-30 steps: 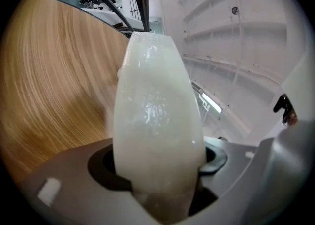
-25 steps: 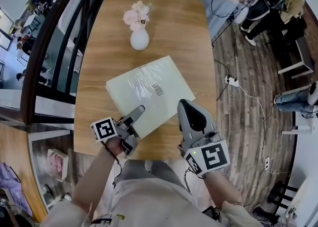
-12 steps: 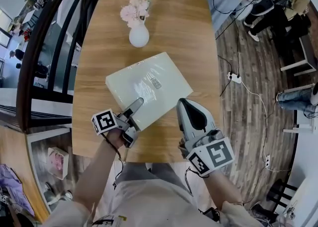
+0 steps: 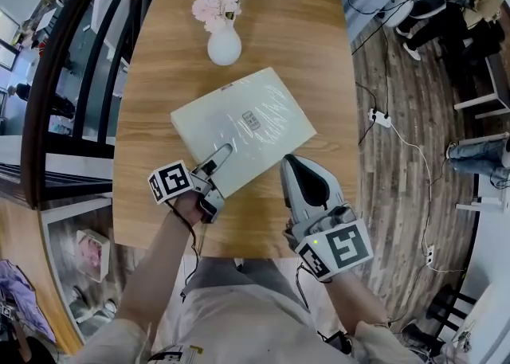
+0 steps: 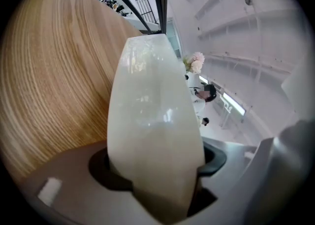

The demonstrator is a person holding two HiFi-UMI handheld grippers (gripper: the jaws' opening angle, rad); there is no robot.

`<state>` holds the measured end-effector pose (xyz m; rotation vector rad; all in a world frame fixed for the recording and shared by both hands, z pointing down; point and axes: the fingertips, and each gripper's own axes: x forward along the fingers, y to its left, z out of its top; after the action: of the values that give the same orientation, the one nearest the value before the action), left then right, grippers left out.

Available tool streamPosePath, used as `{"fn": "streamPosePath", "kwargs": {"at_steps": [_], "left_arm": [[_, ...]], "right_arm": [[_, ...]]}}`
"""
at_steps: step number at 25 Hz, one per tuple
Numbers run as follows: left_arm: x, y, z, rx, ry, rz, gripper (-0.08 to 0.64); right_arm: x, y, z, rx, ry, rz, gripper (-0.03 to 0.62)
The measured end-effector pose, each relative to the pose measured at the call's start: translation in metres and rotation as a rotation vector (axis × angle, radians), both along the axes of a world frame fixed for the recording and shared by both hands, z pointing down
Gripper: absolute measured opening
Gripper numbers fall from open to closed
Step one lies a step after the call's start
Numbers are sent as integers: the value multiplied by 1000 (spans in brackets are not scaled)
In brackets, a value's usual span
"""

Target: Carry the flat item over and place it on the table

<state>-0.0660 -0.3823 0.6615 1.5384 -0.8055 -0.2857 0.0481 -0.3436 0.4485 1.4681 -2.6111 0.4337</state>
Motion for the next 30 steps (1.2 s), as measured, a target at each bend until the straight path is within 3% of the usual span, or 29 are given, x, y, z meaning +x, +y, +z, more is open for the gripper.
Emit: {"fn": "streamPosePath", "kwargs": {"at_steps": [5, 15, 21, 26, 30], "left_arm": [[-7, -7, 19, -52, -60, -33, 319], [-17, -20, 50, -178, -275, -73, 425], [-19, -29, 59, -207, -375, -75, 476], [-29, -27, 63, -243, -520, -85, 497], [-32, -24, 55, -237, -517, -111, 497]], "right_arm": [[-4, -2, 11, -13, -17, -4, 0], [10, -1, 21, -40, -46, 24, 0], [16, 4, 26, -51, -46, 30, 0], [21, 10, 30, -71, -58, 33, 0], [23, 13, 28, -75, -65, 36, 0]]}}
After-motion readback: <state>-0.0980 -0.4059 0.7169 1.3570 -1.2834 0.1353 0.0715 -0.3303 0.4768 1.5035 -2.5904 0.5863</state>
